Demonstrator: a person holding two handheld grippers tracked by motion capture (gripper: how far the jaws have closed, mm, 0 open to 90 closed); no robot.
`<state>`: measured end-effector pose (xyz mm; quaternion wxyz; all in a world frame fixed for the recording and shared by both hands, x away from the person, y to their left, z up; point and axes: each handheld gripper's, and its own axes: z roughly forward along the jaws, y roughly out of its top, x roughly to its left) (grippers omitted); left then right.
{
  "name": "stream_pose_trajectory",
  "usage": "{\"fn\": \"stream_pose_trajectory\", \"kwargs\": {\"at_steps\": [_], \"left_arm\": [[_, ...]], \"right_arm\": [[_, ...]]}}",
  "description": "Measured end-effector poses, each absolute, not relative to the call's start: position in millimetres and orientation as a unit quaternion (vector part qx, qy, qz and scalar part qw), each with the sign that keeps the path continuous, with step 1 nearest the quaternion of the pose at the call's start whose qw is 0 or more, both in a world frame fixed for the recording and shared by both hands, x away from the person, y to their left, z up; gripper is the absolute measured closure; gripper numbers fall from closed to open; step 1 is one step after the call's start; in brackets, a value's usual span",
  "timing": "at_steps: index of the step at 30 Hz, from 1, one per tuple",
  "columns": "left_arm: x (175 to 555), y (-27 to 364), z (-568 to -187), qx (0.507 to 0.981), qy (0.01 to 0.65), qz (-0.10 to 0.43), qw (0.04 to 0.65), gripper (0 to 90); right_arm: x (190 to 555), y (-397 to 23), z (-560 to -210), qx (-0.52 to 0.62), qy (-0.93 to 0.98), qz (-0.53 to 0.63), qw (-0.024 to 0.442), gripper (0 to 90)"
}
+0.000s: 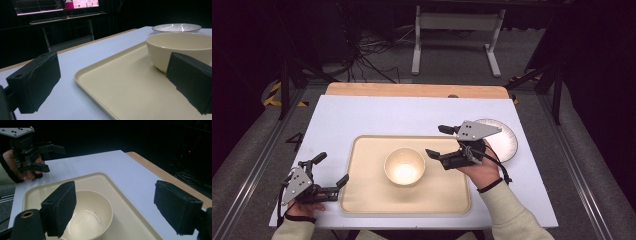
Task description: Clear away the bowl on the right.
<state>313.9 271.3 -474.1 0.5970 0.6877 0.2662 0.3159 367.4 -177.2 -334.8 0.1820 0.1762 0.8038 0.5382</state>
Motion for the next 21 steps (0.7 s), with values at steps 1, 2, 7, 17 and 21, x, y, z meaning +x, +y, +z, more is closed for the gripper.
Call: {"fn": "stream_pose_trajectory", "kwargs": {"at_steps": [1, 2, 7, 17, 21], "left_arm": [[314, 271, -474, 0.688, 0.266, 0.316, 0.597, 0.2], [314, 271, -474, 0.688, 0.266, 0.316, 0.597, 0.2], [314, 271, -474, 0.688, 0.266, 0.316, 0.597, 0.2], [314, 271, -474, 0.688, 0.267, 0.316, 0.597, 0.2], [314, 271, -474, 0.688, 0.266, 0.315, 0.597, 0.2]], "right_arm": [[367, -179, -336, 0.175, 0.802, 0.541, 0.183, 16.7], [367, -180, -336, 0.174, 0.800, 0.544, 0.184, 15.4], [364, -188, -344, 0.166, 0.790, 0.559, 0.189, 7.8], [358, -207, -355, 0.178, 0.761, 0.588, 0.209, 2.8], [356, -214, -359, 0.191, 0.758, 0.585, 0.218, 1.2]]}}
